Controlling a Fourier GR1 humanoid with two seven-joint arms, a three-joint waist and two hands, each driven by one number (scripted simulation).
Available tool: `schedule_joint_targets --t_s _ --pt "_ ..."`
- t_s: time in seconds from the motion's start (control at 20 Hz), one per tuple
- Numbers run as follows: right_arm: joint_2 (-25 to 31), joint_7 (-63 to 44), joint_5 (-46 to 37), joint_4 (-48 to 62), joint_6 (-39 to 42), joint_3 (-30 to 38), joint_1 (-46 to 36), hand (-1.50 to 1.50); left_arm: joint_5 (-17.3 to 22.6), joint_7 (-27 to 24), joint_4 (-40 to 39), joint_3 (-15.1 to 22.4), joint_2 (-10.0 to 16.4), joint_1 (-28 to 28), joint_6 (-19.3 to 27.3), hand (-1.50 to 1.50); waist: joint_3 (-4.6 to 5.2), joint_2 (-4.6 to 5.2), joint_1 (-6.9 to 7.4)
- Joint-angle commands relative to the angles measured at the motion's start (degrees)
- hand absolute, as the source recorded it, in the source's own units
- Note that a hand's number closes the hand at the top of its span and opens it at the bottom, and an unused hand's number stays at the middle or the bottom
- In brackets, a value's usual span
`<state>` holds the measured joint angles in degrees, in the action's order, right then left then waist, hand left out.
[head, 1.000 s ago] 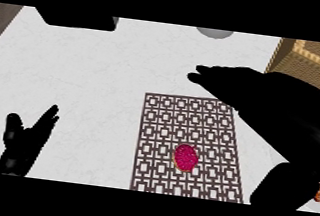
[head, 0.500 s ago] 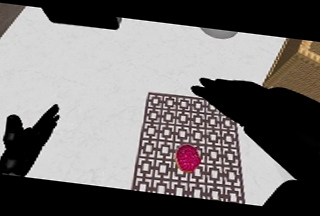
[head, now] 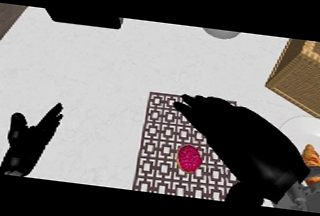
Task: Pick the cupcake from the placemat and place it in the basket
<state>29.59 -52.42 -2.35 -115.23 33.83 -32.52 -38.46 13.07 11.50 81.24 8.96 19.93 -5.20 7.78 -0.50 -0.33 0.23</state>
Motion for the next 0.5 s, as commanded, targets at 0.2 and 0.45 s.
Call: schedule_joint_targets --t_s 0.2,0.45 --pt "-5.3 3.3 -16.0 4.5 -2.3 -8.6 7.6 -1.5 -2.4 1.2 -2.0 1.8 -3.3 -1.6 1.2 0.0 0.5 0.37 0.04" --pt "-4.5 11.9 -20.9 7.4 -3.3 -6.3 12.5 -1.5 -3.4 2.4 -0.1 1.2 -3.6 -2.3 1.3 0.0 0.48 0.37 0.0"
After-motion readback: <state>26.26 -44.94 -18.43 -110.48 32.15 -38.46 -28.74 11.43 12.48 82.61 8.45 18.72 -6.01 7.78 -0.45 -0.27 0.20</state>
